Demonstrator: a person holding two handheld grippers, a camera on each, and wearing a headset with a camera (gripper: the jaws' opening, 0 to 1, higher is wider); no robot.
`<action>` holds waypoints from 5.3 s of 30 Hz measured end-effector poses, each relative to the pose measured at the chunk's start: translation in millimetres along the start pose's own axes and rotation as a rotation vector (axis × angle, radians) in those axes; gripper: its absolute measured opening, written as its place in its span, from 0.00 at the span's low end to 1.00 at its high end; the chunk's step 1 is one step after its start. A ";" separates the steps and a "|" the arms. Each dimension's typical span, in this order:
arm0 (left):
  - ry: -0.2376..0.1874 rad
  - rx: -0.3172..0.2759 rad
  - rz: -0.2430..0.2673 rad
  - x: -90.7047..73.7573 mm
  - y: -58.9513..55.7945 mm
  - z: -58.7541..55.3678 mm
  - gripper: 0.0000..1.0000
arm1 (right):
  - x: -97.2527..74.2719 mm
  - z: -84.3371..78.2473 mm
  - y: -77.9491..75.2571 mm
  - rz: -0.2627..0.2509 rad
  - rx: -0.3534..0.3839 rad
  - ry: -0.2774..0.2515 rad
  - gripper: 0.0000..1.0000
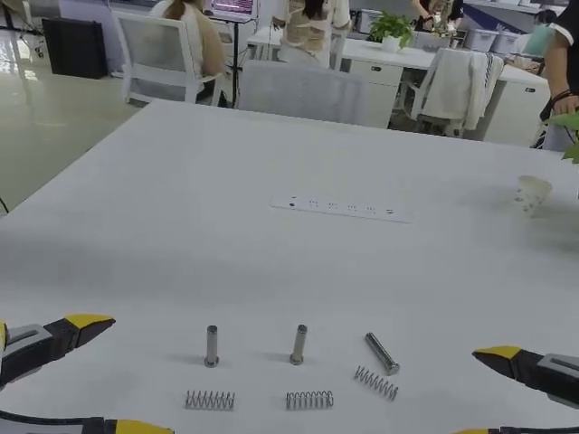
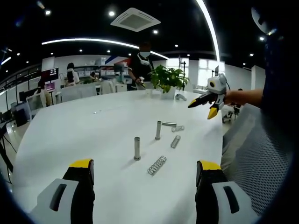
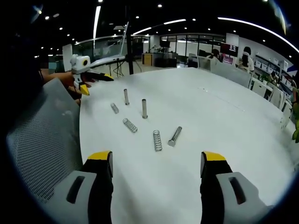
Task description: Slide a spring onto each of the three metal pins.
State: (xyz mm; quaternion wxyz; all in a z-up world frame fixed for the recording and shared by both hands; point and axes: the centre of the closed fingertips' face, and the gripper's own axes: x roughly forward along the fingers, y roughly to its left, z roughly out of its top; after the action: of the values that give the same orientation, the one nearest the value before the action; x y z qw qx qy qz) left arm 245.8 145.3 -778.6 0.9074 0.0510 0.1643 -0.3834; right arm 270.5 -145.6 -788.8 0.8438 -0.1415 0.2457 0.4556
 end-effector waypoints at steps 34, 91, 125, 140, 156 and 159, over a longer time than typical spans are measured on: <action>-0.004 -0.011 0.003 4.2 -4.0 -1.4 0.86 | 1.1 -0.2 -3.2 -0.006 0.015 0.004 0.72; -0.001 -0.006 -0.007 5.8 -1.9 -1.1 0.86 | 59.3 46.3 -44.8 -0.062 -0.010 0.116 0.48; -0.008 -0.020 -0.008 5.4 0.7 -5.5 0.83 | 111.8 14.9 -59.5 -0.170 0.098 0.353 0.18; -0.003 -0.024 -0.017 7.4 1.4 -8.0 0.82 | 122.3 4.3 -62.8 -0.196 0.138 0.399 0.11; 0.004 -0.029 -0.017 6.0 2.7 -10.7 0.81 | 127.1 -0.3 -62.2 -0.205 0.148 0.443 0.08; 0.006 -0.029 -0.017 5.7 3.0 -11.3 0.81 | 127.3 -0.5 -62.0 -0.205 0.151 0.448 0.07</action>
State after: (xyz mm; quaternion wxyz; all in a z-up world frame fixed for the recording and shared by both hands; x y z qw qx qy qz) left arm 248.8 146.1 -791.2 0.9044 0.0375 0.1730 -0.3883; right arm 381.4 -90.6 -857.5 0.8183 -0.1996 0.4440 0.3055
